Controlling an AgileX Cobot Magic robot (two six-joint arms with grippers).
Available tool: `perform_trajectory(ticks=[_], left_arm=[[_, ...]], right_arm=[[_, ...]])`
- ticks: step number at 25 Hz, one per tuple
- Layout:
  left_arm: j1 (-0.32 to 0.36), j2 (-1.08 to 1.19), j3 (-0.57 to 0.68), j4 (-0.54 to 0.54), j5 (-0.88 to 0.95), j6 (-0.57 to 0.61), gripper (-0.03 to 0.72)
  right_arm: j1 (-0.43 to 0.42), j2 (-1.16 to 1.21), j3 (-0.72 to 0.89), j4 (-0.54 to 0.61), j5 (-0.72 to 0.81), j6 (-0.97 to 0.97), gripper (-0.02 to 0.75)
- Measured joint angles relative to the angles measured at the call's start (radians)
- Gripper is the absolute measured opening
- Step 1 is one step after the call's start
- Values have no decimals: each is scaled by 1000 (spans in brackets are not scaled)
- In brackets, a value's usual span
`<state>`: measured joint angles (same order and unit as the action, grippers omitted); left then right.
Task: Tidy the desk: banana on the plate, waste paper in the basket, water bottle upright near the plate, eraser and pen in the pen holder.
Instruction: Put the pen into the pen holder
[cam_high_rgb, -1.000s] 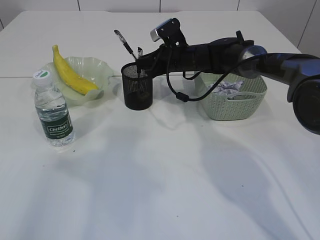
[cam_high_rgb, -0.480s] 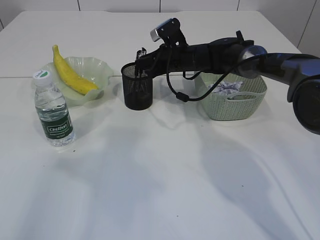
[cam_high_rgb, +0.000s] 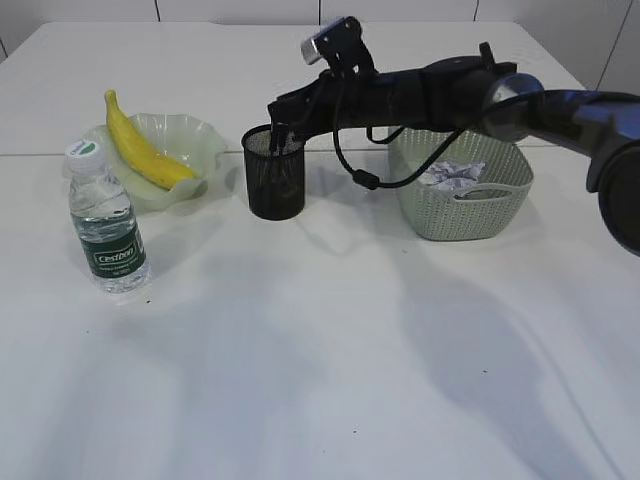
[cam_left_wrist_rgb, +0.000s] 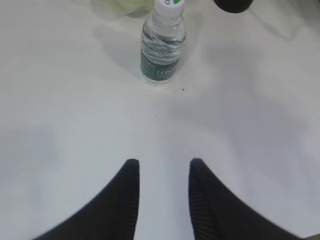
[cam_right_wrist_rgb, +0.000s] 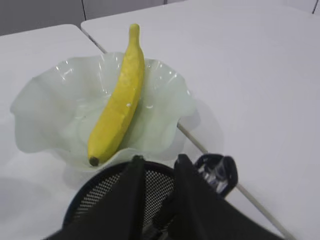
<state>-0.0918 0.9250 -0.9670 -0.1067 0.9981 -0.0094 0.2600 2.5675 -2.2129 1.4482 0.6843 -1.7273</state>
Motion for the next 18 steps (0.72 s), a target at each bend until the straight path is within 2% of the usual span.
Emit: perform_trajectory(ticks=[3, 7, 11, 18], left_arm=[[0, 0, 0, 0, 2, 0, 237], [0, 0, 0, 0, 12, 0, 237], [0, 0, 0, -2, 36, 0, 237], [0, 0, 0, -3, 38, 0, 237]], right_arm=[[0, -38, 0, -49, 6, 59, 153], [0, -101, 0, -232, 24, 199, 157], [0, -167, 0, -478, 82, 464, 158], [0, -271, 0, -858, 133, 1047, 160]])
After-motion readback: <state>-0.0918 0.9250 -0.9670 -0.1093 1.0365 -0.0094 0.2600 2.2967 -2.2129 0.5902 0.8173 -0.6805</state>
